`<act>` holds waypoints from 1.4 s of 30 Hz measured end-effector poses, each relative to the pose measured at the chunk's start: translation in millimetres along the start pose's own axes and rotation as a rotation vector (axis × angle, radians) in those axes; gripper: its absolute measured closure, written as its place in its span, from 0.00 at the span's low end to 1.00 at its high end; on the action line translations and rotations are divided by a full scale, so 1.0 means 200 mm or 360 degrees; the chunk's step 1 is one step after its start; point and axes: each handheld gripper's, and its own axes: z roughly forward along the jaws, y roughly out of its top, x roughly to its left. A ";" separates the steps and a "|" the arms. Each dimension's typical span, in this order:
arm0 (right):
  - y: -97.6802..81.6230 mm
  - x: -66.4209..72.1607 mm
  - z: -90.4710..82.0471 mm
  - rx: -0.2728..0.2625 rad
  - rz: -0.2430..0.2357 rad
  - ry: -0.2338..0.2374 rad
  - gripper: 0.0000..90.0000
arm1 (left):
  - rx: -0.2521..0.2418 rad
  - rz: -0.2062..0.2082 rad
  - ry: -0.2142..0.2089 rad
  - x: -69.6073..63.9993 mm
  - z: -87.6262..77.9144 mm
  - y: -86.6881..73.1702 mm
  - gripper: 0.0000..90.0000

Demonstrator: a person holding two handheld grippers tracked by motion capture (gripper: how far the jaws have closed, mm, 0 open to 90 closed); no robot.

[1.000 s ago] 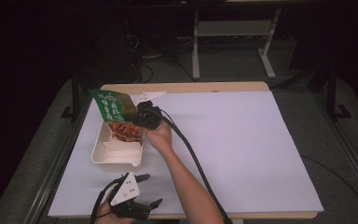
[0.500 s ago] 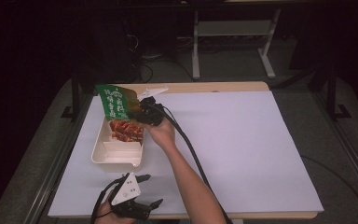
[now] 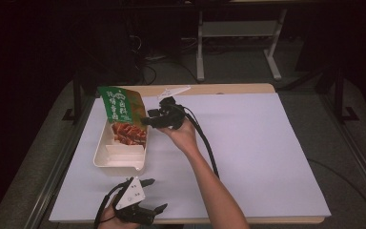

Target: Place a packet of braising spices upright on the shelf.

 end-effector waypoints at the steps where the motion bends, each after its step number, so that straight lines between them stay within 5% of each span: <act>1: 0.00 0.00 0.00 0.0000 0.0000 0.0000 0.52 | 0.0000 0.0000 0.0000 0.00 0.00 0.00 0.18; 42: -0.40 -0.01 -0.66 0.0099 0.0065 -0.0123 0.40 | 0.0016 0.0004 0.0020 0.04 -0.01 0.00 0.18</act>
